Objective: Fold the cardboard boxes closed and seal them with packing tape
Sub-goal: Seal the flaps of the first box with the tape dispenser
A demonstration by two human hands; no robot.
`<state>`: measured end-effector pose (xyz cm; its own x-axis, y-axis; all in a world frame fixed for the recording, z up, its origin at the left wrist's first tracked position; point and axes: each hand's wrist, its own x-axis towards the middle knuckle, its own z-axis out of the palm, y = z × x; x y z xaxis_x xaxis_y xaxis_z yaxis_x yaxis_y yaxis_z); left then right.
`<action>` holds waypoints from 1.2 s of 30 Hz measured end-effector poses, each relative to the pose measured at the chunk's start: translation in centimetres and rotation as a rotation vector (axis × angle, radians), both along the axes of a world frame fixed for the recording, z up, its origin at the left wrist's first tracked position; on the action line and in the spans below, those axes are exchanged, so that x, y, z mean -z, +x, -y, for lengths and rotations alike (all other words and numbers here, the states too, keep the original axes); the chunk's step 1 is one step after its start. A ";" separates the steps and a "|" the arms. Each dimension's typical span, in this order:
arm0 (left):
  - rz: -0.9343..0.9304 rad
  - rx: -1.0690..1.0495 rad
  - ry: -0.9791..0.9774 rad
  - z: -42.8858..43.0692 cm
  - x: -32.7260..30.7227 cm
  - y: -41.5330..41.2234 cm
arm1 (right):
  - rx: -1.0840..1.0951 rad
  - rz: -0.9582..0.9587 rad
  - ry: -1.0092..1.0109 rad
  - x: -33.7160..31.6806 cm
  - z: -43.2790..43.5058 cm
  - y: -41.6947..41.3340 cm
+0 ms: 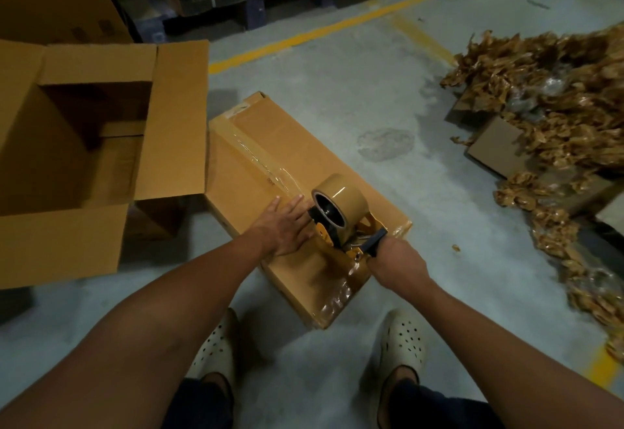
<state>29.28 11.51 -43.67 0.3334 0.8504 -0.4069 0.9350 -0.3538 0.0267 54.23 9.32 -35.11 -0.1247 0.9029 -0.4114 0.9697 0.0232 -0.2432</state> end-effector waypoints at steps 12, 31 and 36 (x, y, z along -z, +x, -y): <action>0.017 -0.005 0.017 1.6 0.2 3.0 | 0.049 0.113 -0.011 -1.0 2.7 3.4; -0.065 0.007 -0.013 -2.4 0.3 1.5 | -0.016 0.078 0.045 -1.3 -2.6 0.3; -0.092 -0.020 -0.061 -3.0 -0.1 2.1 | -0.048 0.096 0.021 -1.6 -3.5 0.6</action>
<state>31.33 14.51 -43.55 0.2759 0.8292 -0.4861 0.9411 -0.3358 -0.0386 54.87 12.86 -33.49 -0.1286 0.9056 -0.4043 0.9862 0.0739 -0.1480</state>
